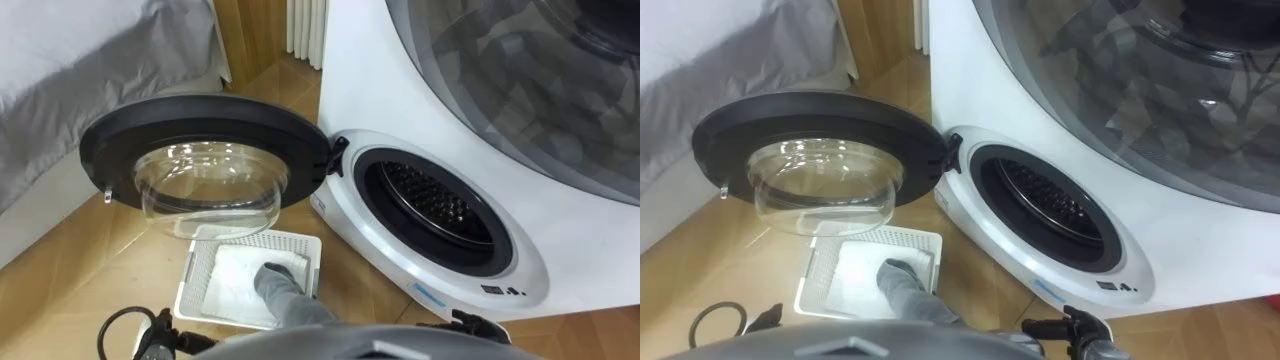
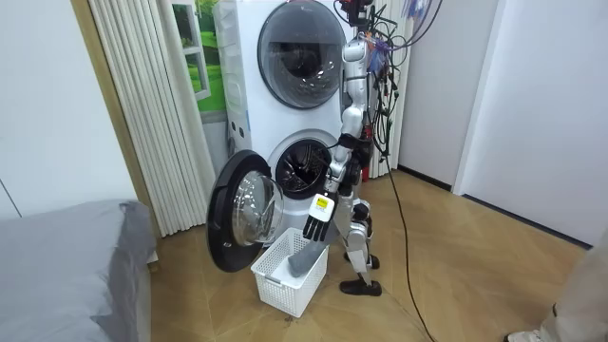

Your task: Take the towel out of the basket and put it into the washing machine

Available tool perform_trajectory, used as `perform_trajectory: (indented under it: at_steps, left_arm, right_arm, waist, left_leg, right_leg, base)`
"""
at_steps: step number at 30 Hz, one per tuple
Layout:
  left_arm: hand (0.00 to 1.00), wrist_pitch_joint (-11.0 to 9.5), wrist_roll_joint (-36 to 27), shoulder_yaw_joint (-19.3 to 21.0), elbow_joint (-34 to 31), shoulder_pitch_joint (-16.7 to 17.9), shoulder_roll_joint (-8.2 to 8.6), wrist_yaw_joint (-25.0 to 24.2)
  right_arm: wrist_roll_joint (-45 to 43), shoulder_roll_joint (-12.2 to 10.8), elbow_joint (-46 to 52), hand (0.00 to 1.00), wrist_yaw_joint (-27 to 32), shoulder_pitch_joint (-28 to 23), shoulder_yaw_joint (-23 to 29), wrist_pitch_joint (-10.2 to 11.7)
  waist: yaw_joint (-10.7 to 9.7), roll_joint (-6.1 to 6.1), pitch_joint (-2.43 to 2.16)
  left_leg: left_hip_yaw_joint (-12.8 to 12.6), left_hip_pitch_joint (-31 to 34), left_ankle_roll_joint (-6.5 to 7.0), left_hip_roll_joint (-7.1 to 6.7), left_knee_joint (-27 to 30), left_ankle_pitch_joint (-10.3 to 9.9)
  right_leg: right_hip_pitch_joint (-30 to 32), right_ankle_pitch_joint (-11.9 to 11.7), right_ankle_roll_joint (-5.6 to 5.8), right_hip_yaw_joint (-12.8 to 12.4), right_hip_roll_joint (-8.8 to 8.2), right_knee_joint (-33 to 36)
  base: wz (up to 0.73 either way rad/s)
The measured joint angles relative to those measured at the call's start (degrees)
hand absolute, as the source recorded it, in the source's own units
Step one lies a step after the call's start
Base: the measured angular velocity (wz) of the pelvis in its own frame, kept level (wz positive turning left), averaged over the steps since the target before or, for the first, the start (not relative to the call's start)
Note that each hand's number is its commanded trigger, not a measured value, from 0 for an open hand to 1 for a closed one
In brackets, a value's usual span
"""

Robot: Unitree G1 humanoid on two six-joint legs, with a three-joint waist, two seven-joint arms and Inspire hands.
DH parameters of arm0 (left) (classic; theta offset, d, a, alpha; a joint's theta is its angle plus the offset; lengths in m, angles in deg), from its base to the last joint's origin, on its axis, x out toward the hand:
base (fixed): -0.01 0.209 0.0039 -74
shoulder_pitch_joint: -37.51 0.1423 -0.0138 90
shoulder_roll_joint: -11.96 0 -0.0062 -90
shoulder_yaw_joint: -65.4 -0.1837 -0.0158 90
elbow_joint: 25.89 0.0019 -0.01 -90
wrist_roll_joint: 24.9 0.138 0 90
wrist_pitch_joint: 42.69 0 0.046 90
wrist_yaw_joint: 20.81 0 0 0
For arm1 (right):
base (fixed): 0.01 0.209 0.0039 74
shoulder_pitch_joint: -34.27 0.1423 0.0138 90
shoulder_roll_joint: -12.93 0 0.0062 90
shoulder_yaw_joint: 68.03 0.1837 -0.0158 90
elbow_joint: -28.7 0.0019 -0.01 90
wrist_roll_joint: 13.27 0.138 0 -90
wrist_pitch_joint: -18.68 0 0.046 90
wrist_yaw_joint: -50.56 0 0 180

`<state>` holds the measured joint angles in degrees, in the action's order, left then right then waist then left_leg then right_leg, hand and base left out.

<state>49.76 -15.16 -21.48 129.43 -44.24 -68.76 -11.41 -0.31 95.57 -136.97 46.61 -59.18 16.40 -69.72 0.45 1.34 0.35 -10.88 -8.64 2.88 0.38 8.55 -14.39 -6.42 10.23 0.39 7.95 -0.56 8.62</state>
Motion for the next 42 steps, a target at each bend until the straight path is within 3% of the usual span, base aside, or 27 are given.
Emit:
perform_trajectory:
  at_steps: [17, 25, 29, 31, 37, 39, 42]
  left_arm:
    - [0.00, 0.0, 1.4, -0.2, -0.1, 0.1, -0.03, 0.1]
    - [0.00, -1.7, 3.9, -3.5, -0.1, -3.9, -0.44, 0.7]
    - [0.00, -3.8, 5.9, -6.1, 1.3, -8.1, 0.17, 1.1]
    - [0.00, -5.6, 7.2, -7.5, 3.5, -12.2, 0.89, 1.1]
    - [0.00, -6.8, 12.2, -9.9, 5.7, -20.4, 1.58, 1.2]
    - [0.00, -7.0, 12.5, -11.5, 5.7, -22.9, 1.74, 1.2]
    - [0.00, -7.9, 13.7, -13.9, 6.0, -26.2, 2.39, 1.5]
  right_arm:
    - [-0.1, 0.1, 0.0, 0.00, -0.2, 0.5, 0.1, 0.2]
    - [-1.9, 0.3, -0.6, 0.00, -0.4, 3.6, -1.0, 0.3]
    - [-4.9, 0.0, -1.8, 0.00, -0.5, 7.6, -2.9, 0.9]
    - [-5.8, -0.6, -2.5, 0.00, -0.5, 10.8, -4.3, 0.9]
    - [-9.5, -2.1, -2.3, 0.00, 0.1, 15.9, -6.0, 1.0]
    - [-9.4, -2.1, -1.7, 0.00, 0.3, 17.2, -6.9, 1.3]
    - [-9.2, -2.5, 0.3, 0.00, 1.1, 18.6, -8.2, 1.6]
  waist:
    - [-0.3, -0.29, -0.08]
    - [-0.8, -0.33, -0.11]
    - [-0.8, -0.89, 0.68]
    - [-0.6, -0.83, 1.43]
    - [-1.7, 0.46, 2.54]
    - [-2.0, 0.65, 2.71]
    - [-2.1, 0.63, 3.45]
  left_leg:
    - [0.1, 0.6, 0.00, 0.04, 0.1, 0.0]
    - [0.9, 7.8, 0.04, 0.07, 3.8, 0.0]
    - [0.8, 12.3, 0.05, 0.20, 6.3, 0.0]
    - [0.7, 15.9, 0.06, 0.24, 8.2, 0.0]
    - [1.6, 27.0, 0.09, 0.47, 15.2, 0.0]
    - [1.6, 31.0, 0.67, 0.80, 17.9, -0.4]
    - [1.5, 36.5, 1.04, 1.13, 22.3, -1.1]
  right_leg:
    - [0.8, 0.0, 0.00, 0.1, -0.04, 0.1]
    - [6.8, -0.1, -0.11, 0.9, -0.54, 1.9]
    - [11.8, -0.1, -0.15, 0.6, -0.91, 5.0]
    - [16.2, 0.3, -0.56, 0.8, -1.42, 8.4]
    - [26.9, 0.6, -1.14, 0.1, -2.00, 15.1]
    - [30.7, 0.9, -1.59, 0.0, -2.07, 17.3]
    - [36.6, 1.2, -2.12, -0.4, -2.38, 22.0]
  base:
    - [0.00]
    - [0.04]
    - [-0.08]
    - [-0.12]
    - [0.03]
    - [0.09]
    - [-0.02]
